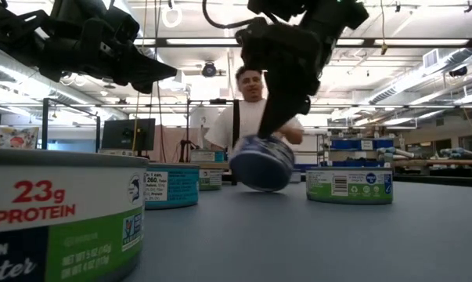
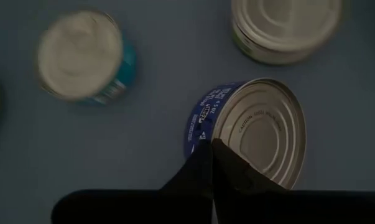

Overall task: Stack canned seafood by type on shelf
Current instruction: Put the blue tuna can on the shelf

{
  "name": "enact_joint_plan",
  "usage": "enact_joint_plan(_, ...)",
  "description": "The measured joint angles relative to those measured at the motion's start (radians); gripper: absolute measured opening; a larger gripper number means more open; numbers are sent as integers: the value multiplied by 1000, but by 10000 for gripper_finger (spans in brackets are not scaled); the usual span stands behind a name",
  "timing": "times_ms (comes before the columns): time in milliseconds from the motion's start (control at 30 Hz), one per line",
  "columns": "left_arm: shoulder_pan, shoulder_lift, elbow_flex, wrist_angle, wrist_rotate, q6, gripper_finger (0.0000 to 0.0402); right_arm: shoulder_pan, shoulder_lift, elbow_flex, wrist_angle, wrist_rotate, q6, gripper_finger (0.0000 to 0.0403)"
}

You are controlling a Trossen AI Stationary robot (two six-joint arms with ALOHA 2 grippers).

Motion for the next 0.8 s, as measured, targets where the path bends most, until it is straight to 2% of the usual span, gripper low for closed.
enact_joint_plan(567,0,0,0,-4,1,-29,6,-119,0,1,113,-265,161,1)
enact_joint_plan(800,0,0,0,-4,1,-28,6,-160,0,2,75,-298,151,1)
